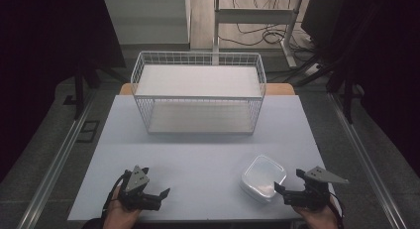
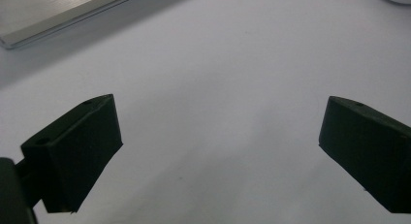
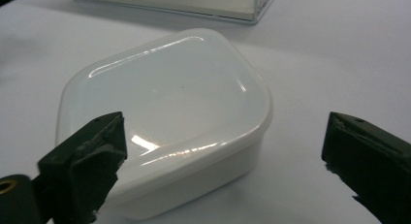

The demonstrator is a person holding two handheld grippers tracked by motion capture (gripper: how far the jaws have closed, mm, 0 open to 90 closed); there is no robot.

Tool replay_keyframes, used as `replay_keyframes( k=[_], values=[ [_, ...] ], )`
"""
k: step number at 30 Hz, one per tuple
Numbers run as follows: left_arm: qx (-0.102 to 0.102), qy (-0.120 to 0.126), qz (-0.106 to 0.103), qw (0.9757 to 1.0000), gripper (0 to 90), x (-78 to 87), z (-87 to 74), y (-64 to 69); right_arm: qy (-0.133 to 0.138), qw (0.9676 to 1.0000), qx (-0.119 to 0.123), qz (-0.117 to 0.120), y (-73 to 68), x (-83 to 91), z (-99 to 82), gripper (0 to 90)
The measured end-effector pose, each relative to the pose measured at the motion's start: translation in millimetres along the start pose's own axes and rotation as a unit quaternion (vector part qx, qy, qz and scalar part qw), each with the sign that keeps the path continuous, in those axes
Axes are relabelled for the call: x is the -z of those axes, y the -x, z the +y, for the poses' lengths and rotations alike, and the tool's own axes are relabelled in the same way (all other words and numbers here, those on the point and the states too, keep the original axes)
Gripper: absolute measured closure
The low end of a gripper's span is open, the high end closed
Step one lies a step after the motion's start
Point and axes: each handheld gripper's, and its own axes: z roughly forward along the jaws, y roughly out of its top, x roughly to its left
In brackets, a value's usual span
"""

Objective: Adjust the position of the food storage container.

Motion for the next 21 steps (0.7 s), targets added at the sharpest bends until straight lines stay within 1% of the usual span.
replay_keyframes(
  k=[1, 2, 3, 4, 5, 6, 7, 8, 9, 10, 11, 13, 14, 15, 16, 18, 20, 21],
  values=[
    [0.003, 0.000, 0.000, 1.0000, 1.2, 0.2, -0.1, -0.7, -0.001, 0.9999, -0.004, -0.009, 0.1, 3.6, 2.0, 11.4],
    [0.003, 0.000, 0.000, 1.0000, 1.2, 0.2, -0.1, -0.7, -0.001, 0.9999, -0.004, -0.009, 0.1, 3.6, 2.0, 11.4],
    [0.003, -0.003, 0.004, 1.0000, 1.3, 0.2, -0.4, -1.1, -0.001, 0.9998, -0.009, -0.015, 0.6, 7.7, 3.5, 20.2],
    [0.003, -0.003, 0.004, 1.0000, 1.3, 0.2, -0.4, -1.1, 0.000, 0.9998, -0.009, -0.021, 1.0, 9.9, 4.0, 25.3],
    [0.003, -0.003, 0.006, 1.0000, 1.3, 0.1, -0.5, -1.3, 0.000, 0.9998, -0.009, -0.021, 1.0, 9.9, 4.0, 25.3],
    [0.004, -0.001, 0.006, 1.0000, 1.3, 0.2, -0.7, -1.5, -0.002, 0.9997, -0.005, -0.022, 1.2, 12.1, 4.1, 31.9],
    [0.005, 0.001, 0.006, 1.0000, 1.3, 0.4, -0.8, -1.7, -0.009, 0.9996, 0.006, -0.027, 1.5, 14.0, 3.4, 38.1],
    [0.004, 0.004, 0.006, 1.0000, 1.2, 1.2, -0.8, -2.2, -0.018, 0.9987, 0.022, -0.043, 1.9, 16.2, 1.6, 50.5],
    [0.004, 0.004, 0.006, 1.0000, 1.2, 1.2, -0.8, -2.2, -0.018, 0.9987, 0.022, -0.043, 1.9, 16.2, 1.6, 50.5],
    [0.004, 0.006, 0.009, 0.9999, 1.2, 1.8, -1.1, -3.0, -0.022, 0.9984, 0.027, -0.044, 3.1, 17.3, 0.7, 61.6],
    [0.004, 0.006, 0.009, 0.9999, 1.2, 1.8, -1.1, -3.0, -0.022, 0.9984, 0.027, -0.044, 3.1, 17.3, 0.7, 61.6],
    [0.007, 0.006, 0.009, 0.9999, 1.2, 1.9, -1.5, -3.9, -0.034, 0.9977, 0.031, -0.050, 4.2, 18.0, 0.0, 71.6],
    [0.008, 0.007, 0.009, 0.9999, 1.2, 2.1, -1.6, -4.3, -0.046, 0.9970, 0.031, -0.055, 5.4, 17.4, -1.3, 79.9],
    [0.009, 0.008, 0.009, 0.9999, 1.2, 2.4, -1.6, -4.5, -0.046, 0.9970, 0.031, -0.055, 5.4, 17.4, -1.3, 79.9],
    [0.010, 0.008, 0.010, 0.9999, 1.2, 2.7, -1.6, -4.8, -0.056, 0.9968, 0.027, -0.051, 7.0, 16.1, -3.2, 87.2],
    [0.011, 0.007, 0.011, 0.9999, 1.2, 2.4, -1.7, -5.0, -0.060, 0.9968, 0.025, -0.047, 7.5, 15.3, -4.2, 88.9],
    [0.011, 0.002, 0.012, 0.9999, 1.2, 1.5, -2.0, -5.4, -0.076, 0.9965, 0.017, -0.028, 6.6, 11.7, -7.2, 89.2],
    [0.011, 0.002, 0.012, 0.9999, 1.2, 1.5, -2.0, -5.4, -0.076, 0.9965, 0.017, -0.028, 6.6, 11.7, -7.2, 89.2]
  ],
)
